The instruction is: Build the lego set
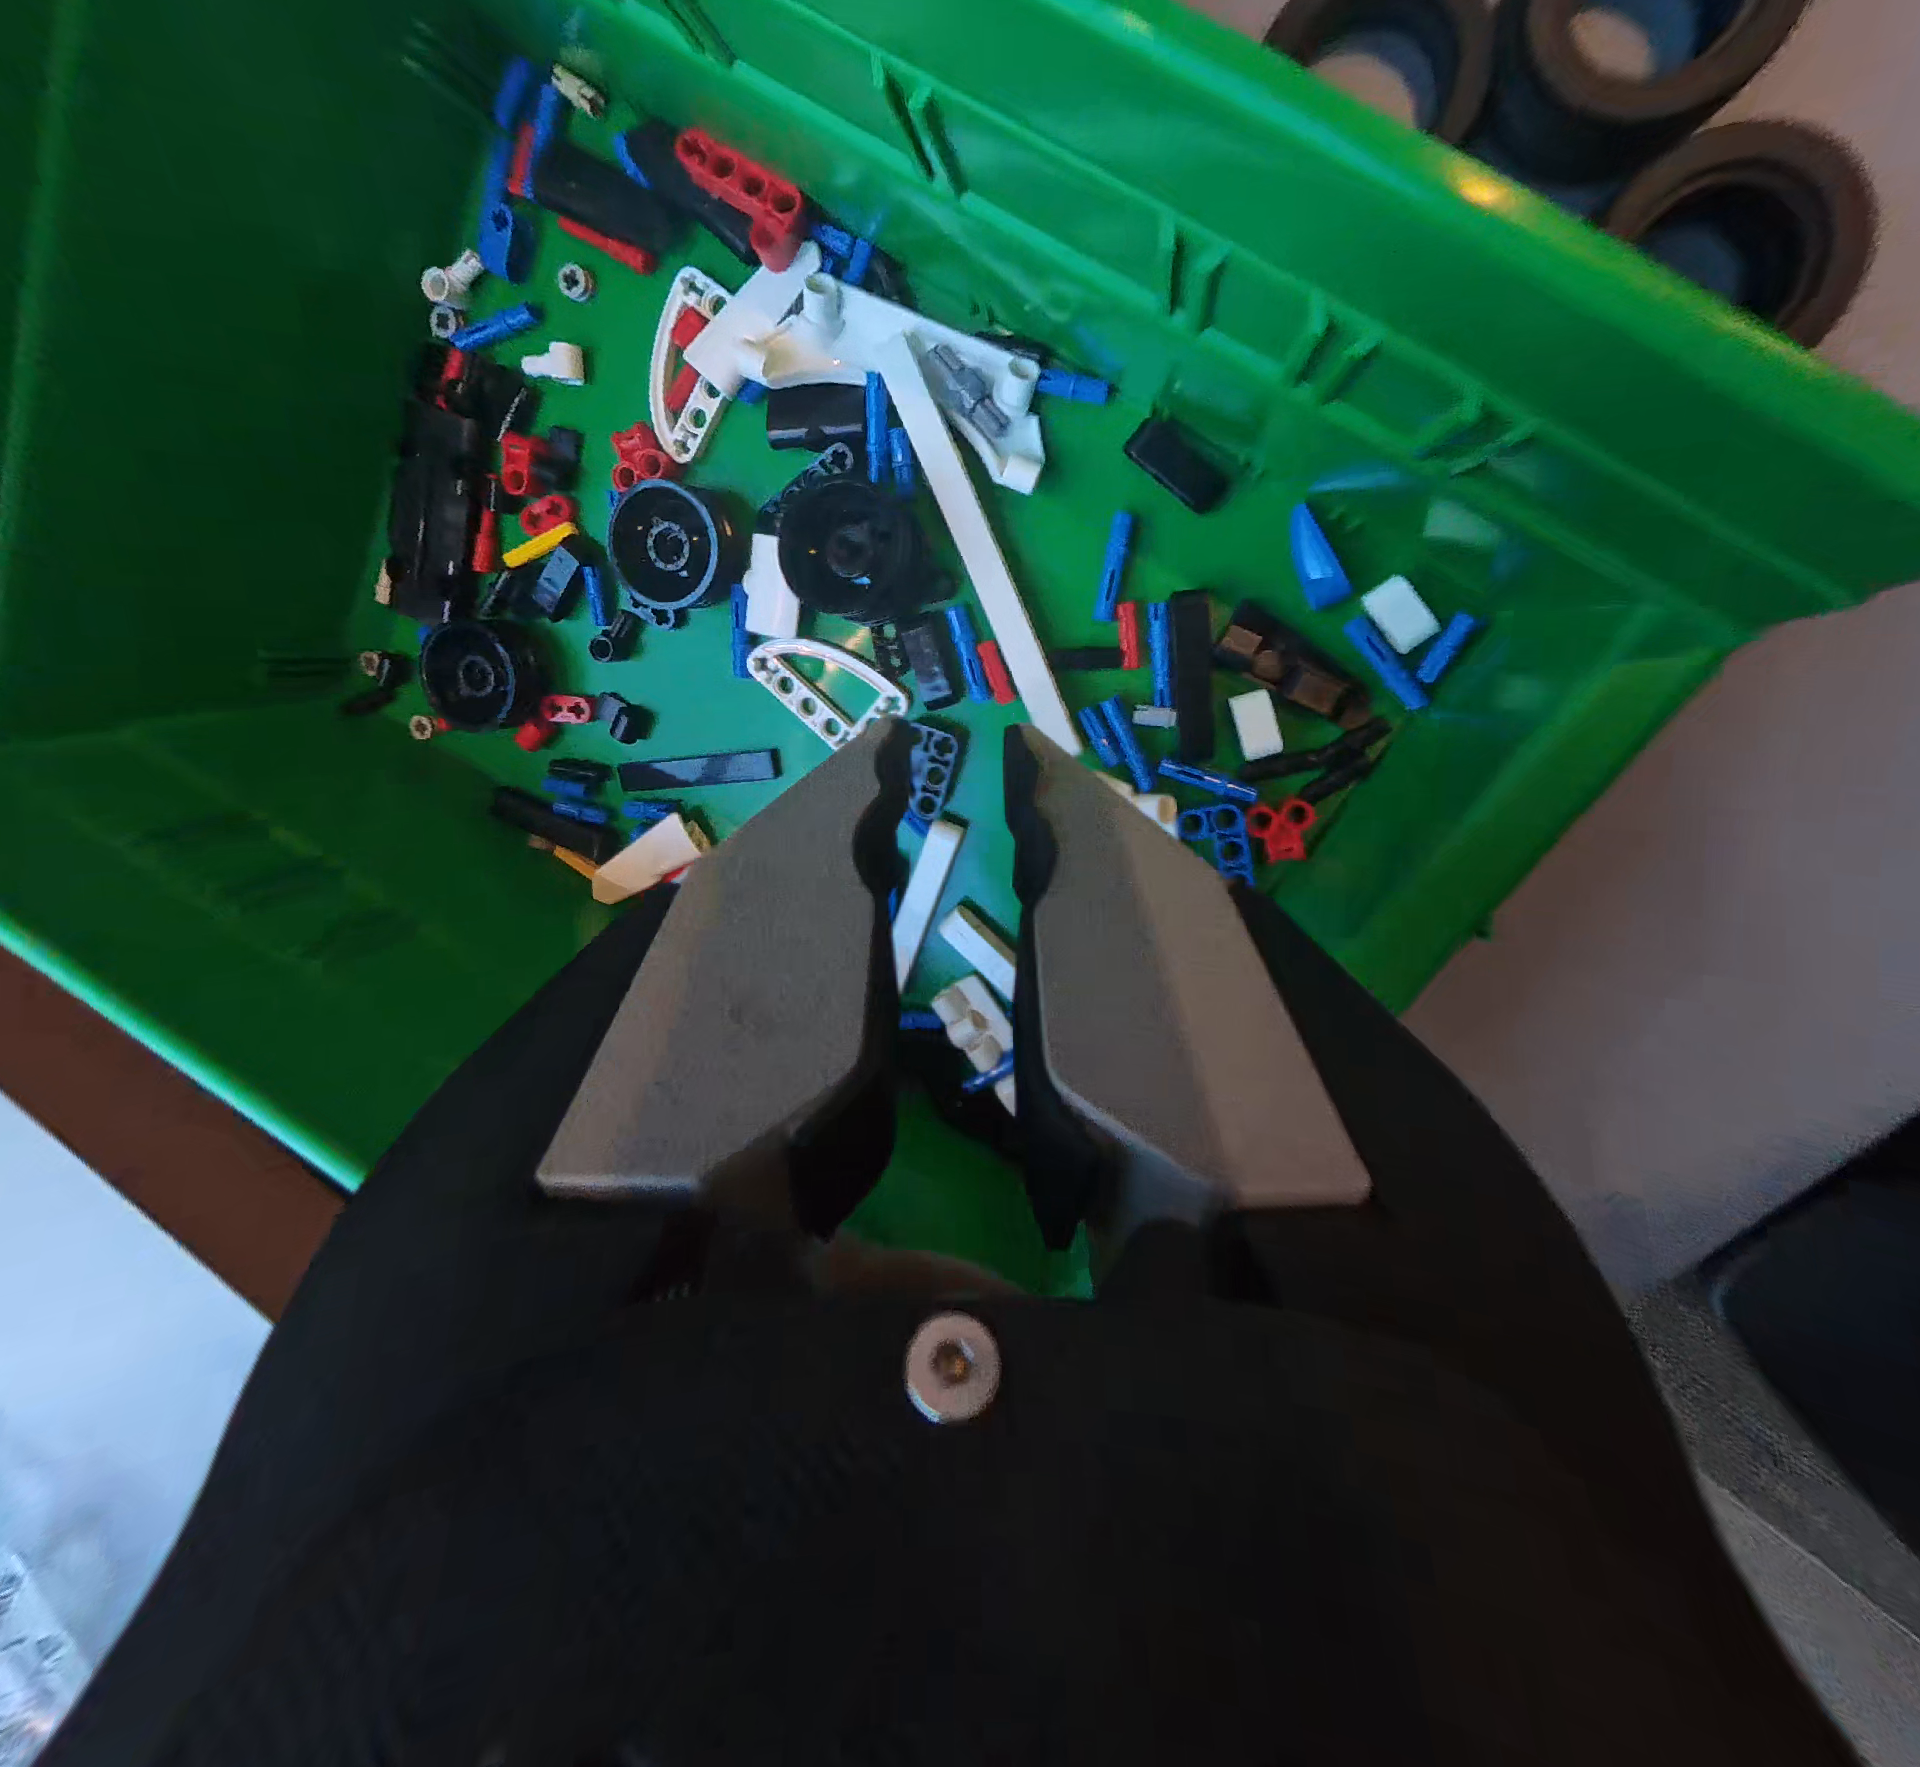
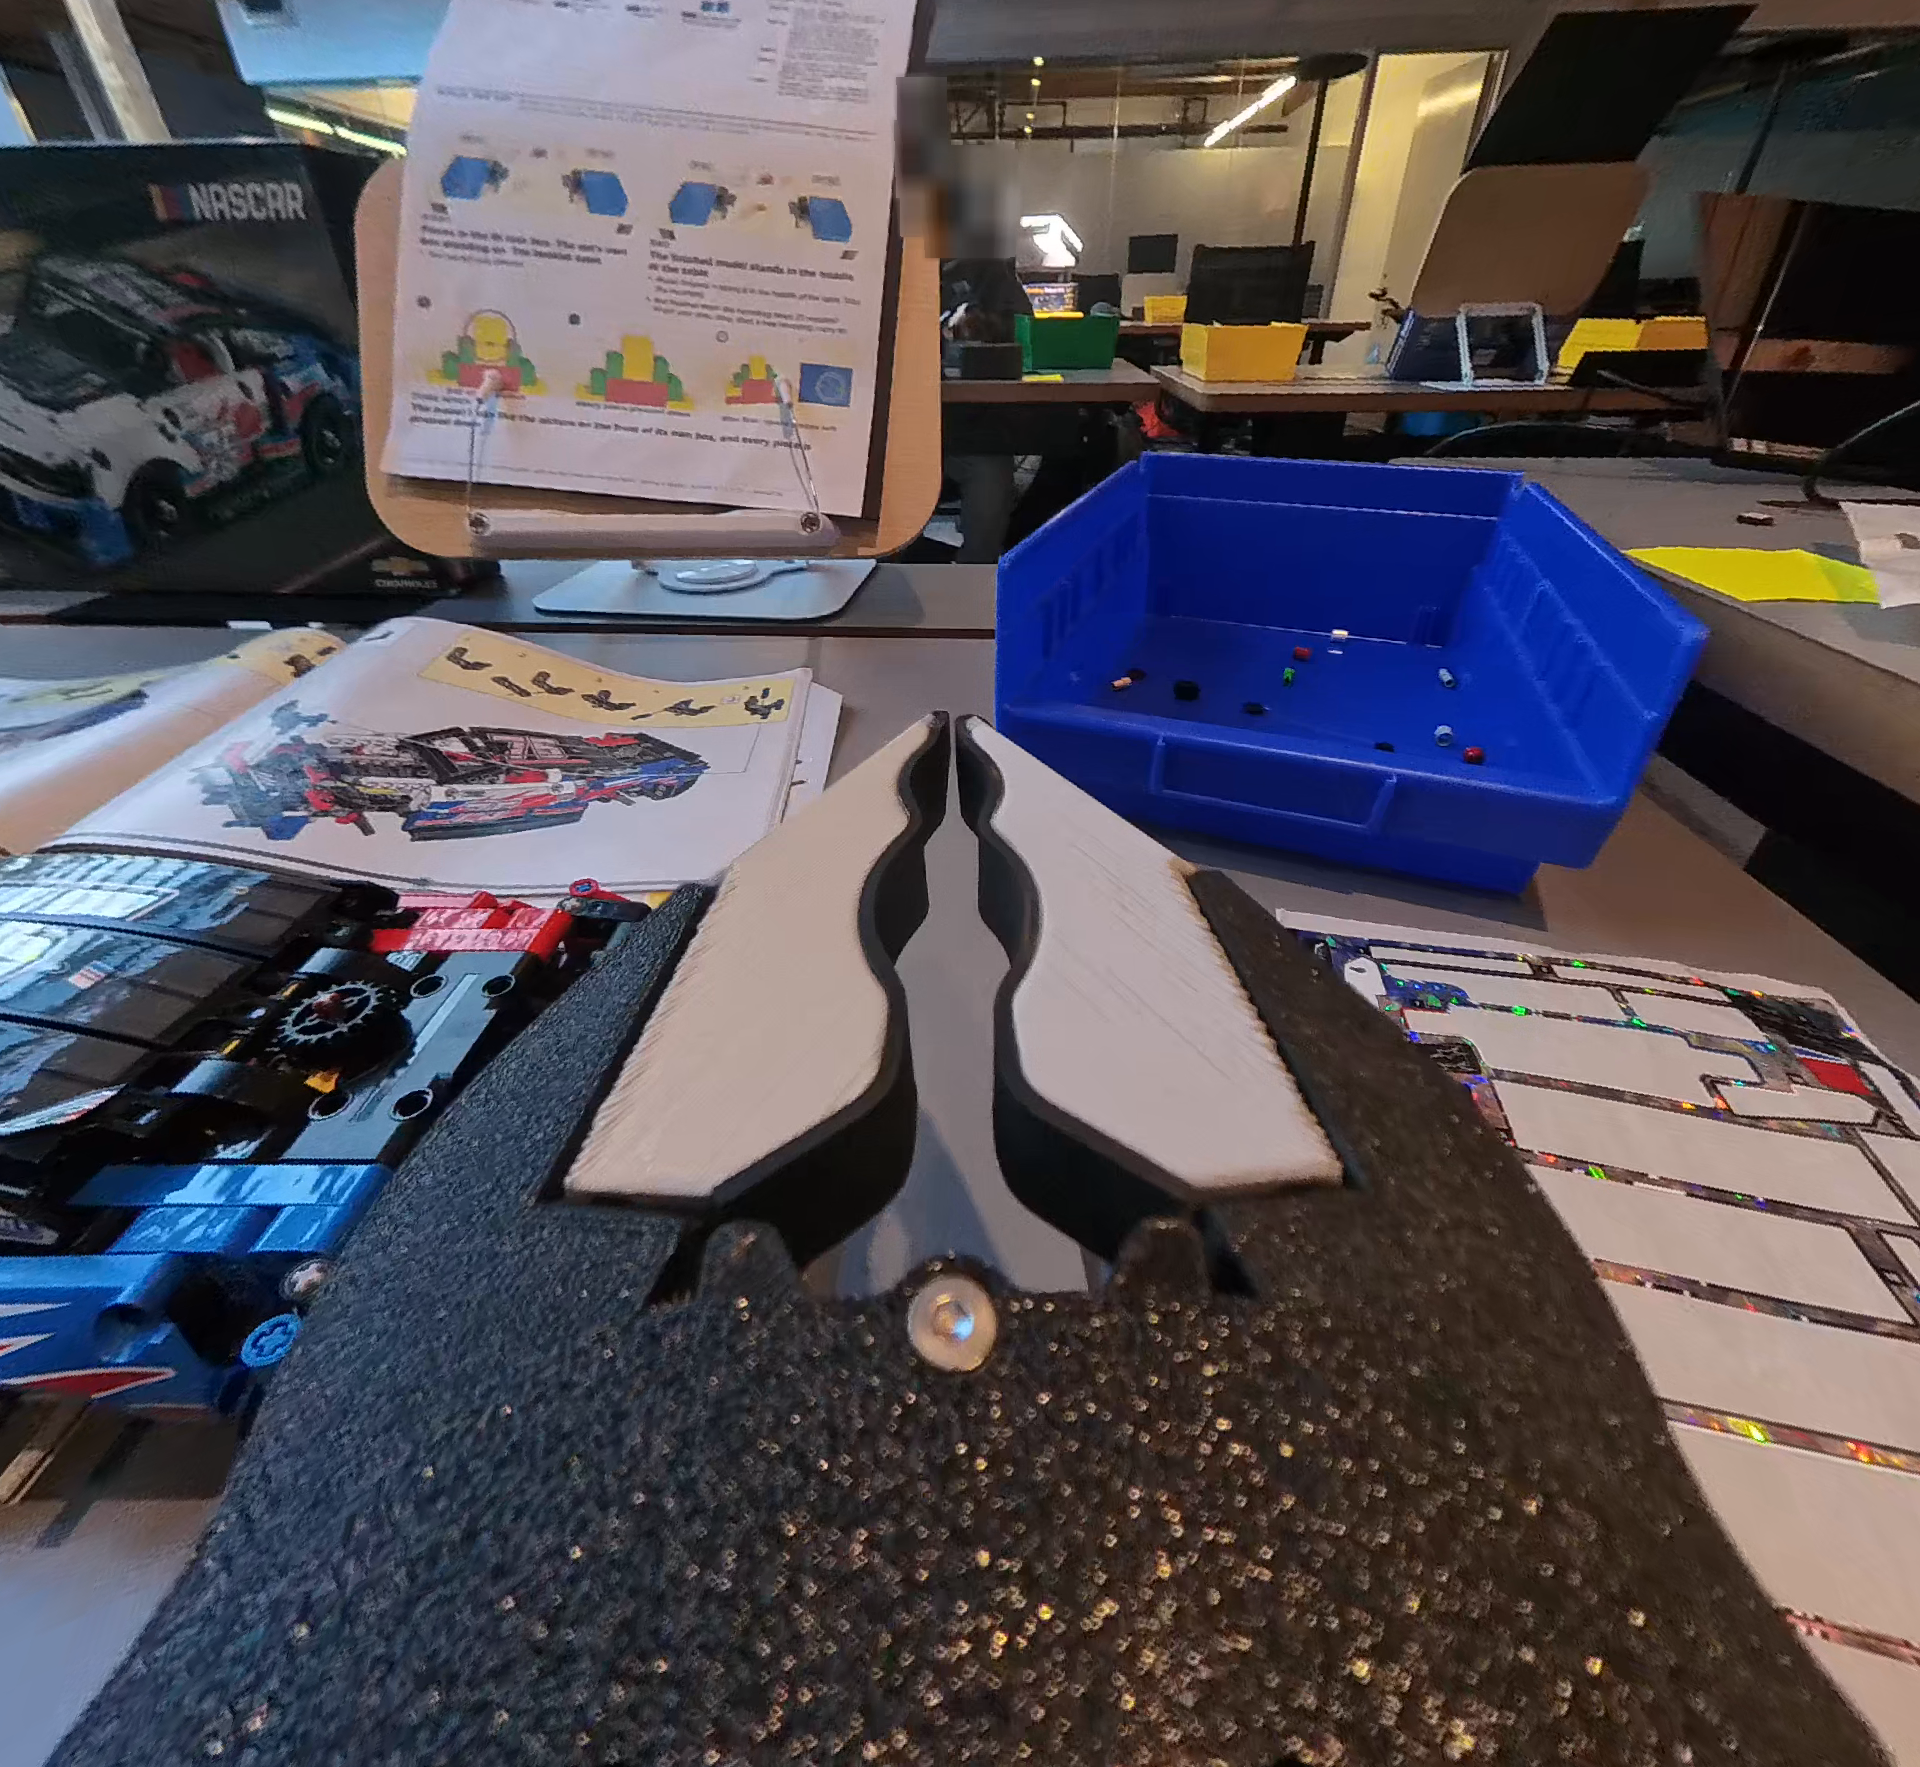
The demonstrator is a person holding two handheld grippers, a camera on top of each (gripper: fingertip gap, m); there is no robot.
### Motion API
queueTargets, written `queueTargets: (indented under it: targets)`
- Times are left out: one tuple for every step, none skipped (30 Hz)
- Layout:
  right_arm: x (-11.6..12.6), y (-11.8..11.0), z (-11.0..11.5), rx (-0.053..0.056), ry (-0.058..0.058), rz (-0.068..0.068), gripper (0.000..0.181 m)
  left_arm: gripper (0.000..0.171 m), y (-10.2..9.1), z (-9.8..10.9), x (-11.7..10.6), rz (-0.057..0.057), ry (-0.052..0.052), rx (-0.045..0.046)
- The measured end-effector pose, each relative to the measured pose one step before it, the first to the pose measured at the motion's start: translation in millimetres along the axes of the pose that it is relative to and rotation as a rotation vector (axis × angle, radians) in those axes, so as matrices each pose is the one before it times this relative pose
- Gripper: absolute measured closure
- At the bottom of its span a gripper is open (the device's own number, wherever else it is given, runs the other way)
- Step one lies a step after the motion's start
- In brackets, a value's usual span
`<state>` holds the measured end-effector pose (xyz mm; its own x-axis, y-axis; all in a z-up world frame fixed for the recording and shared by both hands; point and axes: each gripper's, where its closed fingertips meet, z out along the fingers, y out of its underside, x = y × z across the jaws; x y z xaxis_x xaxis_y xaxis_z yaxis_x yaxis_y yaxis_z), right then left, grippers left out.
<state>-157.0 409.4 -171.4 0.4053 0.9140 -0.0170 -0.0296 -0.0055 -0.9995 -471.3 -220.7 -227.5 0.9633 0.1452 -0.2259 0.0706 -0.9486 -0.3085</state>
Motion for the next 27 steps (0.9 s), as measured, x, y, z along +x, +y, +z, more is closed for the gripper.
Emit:
queueTargets:
  targets:
    - [-0.36, 0.88, 0.77, -0.0059, 0.0043, -0.0078, 0.181, 0.156, -0.09, 2.34, -3.20, 0.0000, -0.0096, -0.00346]
    - [-0.38, 0.73, 0.64, -0.0057, 0.0032, -0.0073, 0.181, 0.156, -1.40, 1.29, -2.26, -0.0057, -0.0001, 0.00650]
    - [-0.40, 0.66, 0.57, -0.0047, 0.0024, -0.0061, 0.181, 0.157, -1.50, 0.62, -0.75, -0.0091, 0.0099, 0.00830]
    - [-0.25, 0.33, 0.49, -0.0030, 0.0021, -0.0047, 0.181, 0.157, -0.90, 0.06, -1.11, -0.0099, 0.0055, 0.00559]
    - [-0.20, 0.25, 0.25, -0.0018, 0.0015, -0.0029, 0.181, 0.157, -0.03, -0.27, -1.63, -0.0044, -0.0034, 0.00136]
    - [-0.11, 0.15, 0.15, -0.0011, 0.0003, -0.0009, 0.181, 0.158, 0.75, -0.38, -1.48, 0.0023, -0.0074, -0.00303]
    - [0.08, 0.07, 0.14, -0.0005, -0.0001, 0.0006, 0.181, 0.161, 1.43, -0.63, -2.81, 0.0015, -0.0175, -0.00770]
    - [0.09, 0.09, 0.00, 0.0001, -0.0003, 0.0013, 0.181, 0.163, 1.58, -0.90, -4.18, -0.0024, -0.0233, -0.00739]
    - [0.09, -0.07, -0.06, 0.0005, -0.0006, 0.0014, 0.181, 0.164, 1.36, -1.19, -3.74, -0.0063, -0.0171, -0.00547]
    - [0.04, -0.13, -0.07, 0.0010, -0.0005, 0.0010, 0.181, 0.166, 0.97, -1.36, -2.91, -0.0106, -0.0094, -0.00348]
    - [-0.08, -0.20, -0.12, 0.0014, -0.0003, 0.0004, 0.181, 0.170, 0.62, -1.28, -1.57, -0.0109, 0.0004, -0.00142]
    - [-0.07, -0.12, -0.12, 0.0015, -0.0004, 0.0001, 0.181, 0.171, 0.81, -1.06, -0.82, -0.0086, 0.0044, -0.00322]
    - [-0.09, -0.20, -0.12, 0.0014, -0.0006, 0.0000, 0.181, 0.171, 1.16, -0.59, -1.16, -0.0064, 0.0001, -0.00545]
    - [-0.12, -0.19, -0.22, 0.0014, -0.0011, -0.0001, 0.181, 0.171, 1.52, -0.21, -1.16, -0.0053, -0.0015, -0.00800]
    - [-0.37, -0.19, -0.17, 0.0014, -0.0019, 0.0001, 0.181, 0.171, 2.15, 0.28, -0.58, -0.0044, 0.0013, -0.01217]
    - [-0.21, -0.09, -0.18, 0.0014, -0.0021, 0.0006, 0.181, 0.171, 2.33, 0.72, -0.51, -0.0035, -0.0006, -0.01348]
    - [-0.10, -0.23, -0.21, 0.0016, -0.0018, 0.0015, 0.181, 0.171, 2.01, 0.98, -0.89, -0.0064, -0.0040, -0.01275]
    - [0.12, -0.29, -0.19, 0.0021, -0.0013, 0.0024, 0.181, 0.171, 2.43, 1.43, 0.78, -0.0043, 0.0038, -0.01517]
    - [0.09, -0.27, -0.38, 0.0026, -0.0011, 0.0032, 0.181, 0.171, 2.26, 2.00, 2.39, -0.0006, 0.0113, -0.01479]
    - [0.26, -0.43, -0.36, 0.0030, -0.0013, 0.0036, 0.181, 0.168, 1.71, 2.80, 2.72, -0.0008, 0.0141, -0.01129]
    - [0.13, -0.46, -0.39, 0.0032, -0.0013, 0.0040, 0.181, 0.165, 2.75, 3.83, 2.69, -0.0023, 0.0175, -0.01743]
    - [0.11, -0.32, -0.37, 0.0028, -0.0020, 0.0044, 0.181, 0.163, 3.97, 4.50, 1.35, -0.0055, 0.0140, -0.02500]
    - [-0.02, -0.35, -0.32, 0.0024, -0.0027, 0.0042, 0.181, 0.163, 3.49, 4.83, -1.13, -0.0130, 0.0012, -0.02249]
    - [-0.02, -0.28, -0.31, 0.0026, -0.0030, 0.0037, 0.181, 0.166, 2.66, 4.97, -2.52, -0.0224, -0.0045, -0.01890]
    - [-0.13, -0.46, -0.35, 0.0031, -0.0026, 0.0033, 0.181, 0.168, 3.23, 4.71, -0.28, -0.0210, 0.0129, -0.02188]
    - [-0.07, -0.41, -0.38, 0.0034, -0.0028, 0.0039, 0.181, 0.167, 3.42, 4.60, 0.57, -0.0228, 0.0177, -0.02297]
    - [-0.15, -0.45, -0.43, 0.0036, -0.0039, 0.0048, 0.181, 0.166, 3.74, 4.31, -0.17, -0.0217, 0.0113, -0.02530]
